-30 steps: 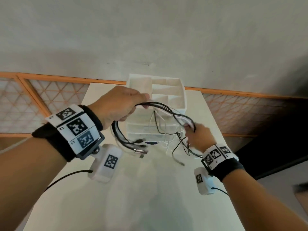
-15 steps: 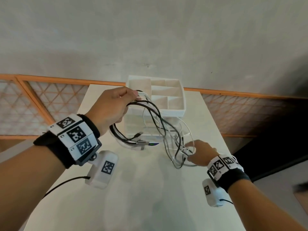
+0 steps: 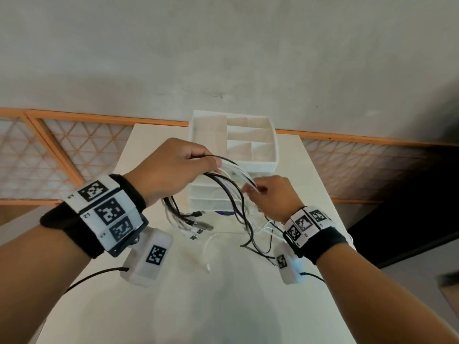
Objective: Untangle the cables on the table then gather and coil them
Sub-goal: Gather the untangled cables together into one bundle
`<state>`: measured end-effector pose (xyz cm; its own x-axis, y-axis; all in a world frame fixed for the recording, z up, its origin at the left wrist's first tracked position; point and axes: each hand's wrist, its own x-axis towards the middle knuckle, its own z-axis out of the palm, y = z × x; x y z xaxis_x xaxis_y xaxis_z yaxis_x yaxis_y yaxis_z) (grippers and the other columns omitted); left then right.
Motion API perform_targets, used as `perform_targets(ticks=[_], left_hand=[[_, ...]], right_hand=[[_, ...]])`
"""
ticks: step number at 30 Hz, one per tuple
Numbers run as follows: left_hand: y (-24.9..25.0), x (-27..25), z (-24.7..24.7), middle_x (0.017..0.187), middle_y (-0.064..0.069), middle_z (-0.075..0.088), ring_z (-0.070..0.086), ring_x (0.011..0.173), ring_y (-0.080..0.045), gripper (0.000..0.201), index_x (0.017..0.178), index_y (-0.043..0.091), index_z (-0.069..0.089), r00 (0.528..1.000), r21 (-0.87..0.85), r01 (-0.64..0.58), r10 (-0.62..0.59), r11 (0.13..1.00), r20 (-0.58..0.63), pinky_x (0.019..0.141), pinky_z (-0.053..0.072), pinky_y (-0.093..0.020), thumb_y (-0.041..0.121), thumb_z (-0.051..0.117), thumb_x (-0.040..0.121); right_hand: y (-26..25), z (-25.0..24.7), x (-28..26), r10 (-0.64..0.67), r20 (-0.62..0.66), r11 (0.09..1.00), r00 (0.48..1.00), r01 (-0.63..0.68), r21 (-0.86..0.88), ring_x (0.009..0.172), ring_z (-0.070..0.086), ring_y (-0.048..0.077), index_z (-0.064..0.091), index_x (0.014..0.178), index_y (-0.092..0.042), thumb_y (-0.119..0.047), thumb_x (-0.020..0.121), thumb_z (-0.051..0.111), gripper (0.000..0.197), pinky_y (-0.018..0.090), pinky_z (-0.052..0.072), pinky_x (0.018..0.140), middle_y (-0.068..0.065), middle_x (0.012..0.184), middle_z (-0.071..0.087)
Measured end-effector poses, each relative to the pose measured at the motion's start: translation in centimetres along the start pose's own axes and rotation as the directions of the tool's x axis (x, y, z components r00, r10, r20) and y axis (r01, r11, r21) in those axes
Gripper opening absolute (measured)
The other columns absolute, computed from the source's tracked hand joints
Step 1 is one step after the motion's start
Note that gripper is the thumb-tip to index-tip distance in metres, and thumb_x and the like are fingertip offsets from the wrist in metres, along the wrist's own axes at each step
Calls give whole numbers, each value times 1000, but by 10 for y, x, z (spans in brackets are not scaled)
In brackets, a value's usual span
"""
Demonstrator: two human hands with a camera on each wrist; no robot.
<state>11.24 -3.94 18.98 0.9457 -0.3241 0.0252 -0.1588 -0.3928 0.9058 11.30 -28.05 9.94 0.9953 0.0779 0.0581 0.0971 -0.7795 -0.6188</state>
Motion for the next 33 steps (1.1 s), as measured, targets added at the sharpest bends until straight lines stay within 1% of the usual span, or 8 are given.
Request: perform_targets(ticks=[7,11,14,17,19,24,27,33], left_hand=[[-10,2,-23,38,10,38,30,40,-8,23,80,19,77,998,90,25,-19,996,-67,50,24,-26,33,64,92],[-34,9,-6,50,3,48,43,50,-14,32,80,14,75,981,299,149,-103,943,-163,52,29,-29,39,60,94],[-45,13,5,51,1,47,41,49,-15,36,78,10,73,961,207,198,-148,958,-233,52,29,-30,39,59,94],[-44,17,3,43,8,34,26,41,-12,36,73,6,65,939,-122,185,-212,975,-272,47,22,-26,35,61,94],[-39,18,0,46,7,26,18,46,-15,31,83,5,64,945,-296,160,-233,942,-231,45,16,-23,34,61,95],[-25,16,11,46,9,24,15,45,-13,44,57,20,46,983,-344,150,-176,927,-46,42,15,-20,31,58,98],[-18,15,20,46,11,24,16,42,-10,40,64,17,41,992,-320,126,-119,939,40,41,16,-20,30,58,98],[-21,11,15,47,9,27,20,42,-11,38,69,10,46,999,-160,43,-38,986,30,41,20,-21,36,60,95]], right_hand=[[71,-22,2,477,59,836,877,-432,-337,89,71,32,74,92,-10,-36,101,49,37,42,59,85,15,97,73],[40,-67,17,418,-355,908,836,-399,131,94,67,28,71,104,-17,-43,103,44,38,43,54,90,8,100,72],[26,-76,11,257,-601,965,756,-231,122,101,61,21,69,109,-22,-44,96,56,29,27,43,85,0,111,67],[49,-58,2,315,-335,929,888,-360,-81,128,50,26,54,133,-26,-41,86,71,52,41,46,104,5,146,44],[66,-41,-12,485,-69,840,872,-487,-241,140,38,32,39,148,-29,-26,80,73,76,49,39,113,4,160,23],[15,-16,-25,148,-110,959,983,-115,258,89,68,7,69,110,-28,-14,84,74,30,23,51,76,-7,116,68],[-31,-3,-22,-101,-49,861,994,112,496,79,69,21,72,99,-21,-2,86,72,23,33,57,73,-2,93,75],[-46,6,-33,-189,90,712,978,73,699,57,59,5,67,93,0,19,84,61,22,15,45,55,6,78,67]])
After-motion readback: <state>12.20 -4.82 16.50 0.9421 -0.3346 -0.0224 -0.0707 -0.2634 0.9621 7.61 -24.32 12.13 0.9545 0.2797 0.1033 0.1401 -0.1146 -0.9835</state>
